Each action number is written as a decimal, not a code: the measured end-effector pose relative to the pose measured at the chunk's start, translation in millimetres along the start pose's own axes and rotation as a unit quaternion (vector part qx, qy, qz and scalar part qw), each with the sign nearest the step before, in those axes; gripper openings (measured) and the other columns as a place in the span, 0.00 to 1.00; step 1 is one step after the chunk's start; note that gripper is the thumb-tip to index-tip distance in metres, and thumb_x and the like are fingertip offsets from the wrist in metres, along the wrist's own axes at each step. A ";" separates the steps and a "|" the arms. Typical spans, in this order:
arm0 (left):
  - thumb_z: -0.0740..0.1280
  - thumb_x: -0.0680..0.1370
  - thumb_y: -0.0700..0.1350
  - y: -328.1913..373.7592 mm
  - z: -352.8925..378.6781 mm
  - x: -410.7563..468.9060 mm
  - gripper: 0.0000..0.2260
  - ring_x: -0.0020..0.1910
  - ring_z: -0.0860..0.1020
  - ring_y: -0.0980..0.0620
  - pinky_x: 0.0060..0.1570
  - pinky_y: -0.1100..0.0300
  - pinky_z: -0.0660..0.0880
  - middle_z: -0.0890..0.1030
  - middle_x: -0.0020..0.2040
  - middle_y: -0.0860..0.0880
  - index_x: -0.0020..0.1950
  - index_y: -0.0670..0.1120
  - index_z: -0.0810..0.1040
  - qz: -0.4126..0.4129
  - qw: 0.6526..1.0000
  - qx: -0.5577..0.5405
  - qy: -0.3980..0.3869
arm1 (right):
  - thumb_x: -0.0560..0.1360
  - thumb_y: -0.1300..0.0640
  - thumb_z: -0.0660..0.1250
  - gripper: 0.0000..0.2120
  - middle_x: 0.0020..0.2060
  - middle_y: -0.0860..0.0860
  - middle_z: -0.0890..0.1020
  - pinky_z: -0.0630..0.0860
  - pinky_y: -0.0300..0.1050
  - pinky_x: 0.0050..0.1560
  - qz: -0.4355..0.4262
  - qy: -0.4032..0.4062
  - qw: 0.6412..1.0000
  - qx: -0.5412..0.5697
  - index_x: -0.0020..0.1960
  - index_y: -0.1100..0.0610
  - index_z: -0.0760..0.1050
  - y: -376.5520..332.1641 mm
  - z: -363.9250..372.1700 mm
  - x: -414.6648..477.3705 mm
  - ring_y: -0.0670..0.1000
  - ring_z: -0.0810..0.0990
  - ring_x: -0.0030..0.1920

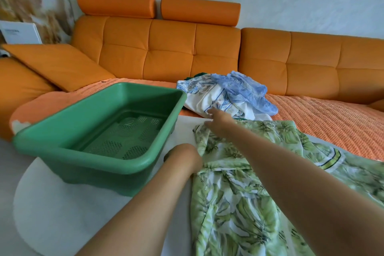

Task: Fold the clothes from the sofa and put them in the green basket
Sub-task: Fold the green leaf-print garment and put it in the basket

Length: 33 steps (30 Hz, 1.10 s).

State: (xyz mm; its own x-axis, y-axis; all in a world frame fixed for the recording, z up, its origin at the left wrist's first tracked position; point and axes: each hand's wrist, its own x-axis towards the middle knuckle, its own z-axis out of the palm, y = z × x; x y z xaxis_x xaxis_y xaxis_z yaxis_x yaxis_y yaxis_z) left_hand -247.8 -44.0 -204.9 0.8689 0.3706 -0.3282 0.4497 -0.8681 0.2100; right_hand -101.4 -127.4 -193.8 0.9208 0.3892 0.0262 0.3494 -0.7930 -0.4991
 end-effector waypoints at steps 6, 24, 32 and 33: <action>0.58 0.82 0.48 20.2 2.9 -1.9 0.16 0.67 0.66 0.42 0.64 0.46 0.68 0.70 0.68 0.42 0.68 0.43 0.69 0.210 0.961 -0.021 0.178 | 0.82 0.56 0.62 0.23 0.71 0.54 0.73 0.75 0.35 0.44 -0.030 -0.007 1.000 0.004 0.76 0.47 0.65 32.7 -7.0 -31.9 0.53 0.79 0.55; 0.55 0.83 0.59 89.0 41.1 1.6 0.19 0.70 0.65 0.47 0.66 0.49 0.69 0.70 0.67 0.48 0.66 0.47 0.70 0.303 0.943 -0.038 0.131 | 0.80 0.57 0.60 0.13 0.49 0.55 0.81 0.78 0.46 0.48 0.127 -0.069 0.982 -0.123 0.58 0.63 0.79 132.8 -116.8 -135.3 0.53 0.78 0.47; 0.49 0.69 0.80 91.7 57.5 20.5 0.44 0.80 0.38 0.40 0.74 0.31 0.41 0.37 0.81 0.50 0.79 0.64 0.36 0.208 0.969 0.130 -0.024 | 0.76 0.52 0.72 0.15 0.44 0.51 0.81 0.72 0.37 0.29 0.158 -0.019 0.986 -0.047 0.61 0.55 0.79 197.1 -129.1 -135.5 0.47 0.78 0.34; 0.49 0.69 0.81 91.4 56.7 22.4 0.44 0.79 0.38 0.40 0.74 0.31 0.40 0.36 0.81 0.50 0.79 0.64 0.36 0.199 0.970 0.133 -0.032 | 0.75 0.53 0.73 0.18 0.50 0.51 0.81 0.73 0.38 0.34 0.160 -0.021 0.982 -0.096 0.64 0.54 0.77 203.0 -128.5 -135.8 0.48 0.79 0.39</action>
State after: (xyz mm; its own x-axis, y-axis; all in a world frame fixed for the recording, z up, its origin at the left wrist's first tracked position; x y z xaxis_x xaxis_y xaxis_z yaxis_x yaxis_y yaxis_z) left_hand -199.0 -133.7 -245.3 0.9445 -0.0246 -0.3277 0.0050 -0.9960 0.0892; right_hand -133.2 -401.5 -187.4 0.9824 0.1203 -0.1426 0.0724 -0.9503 -0.3029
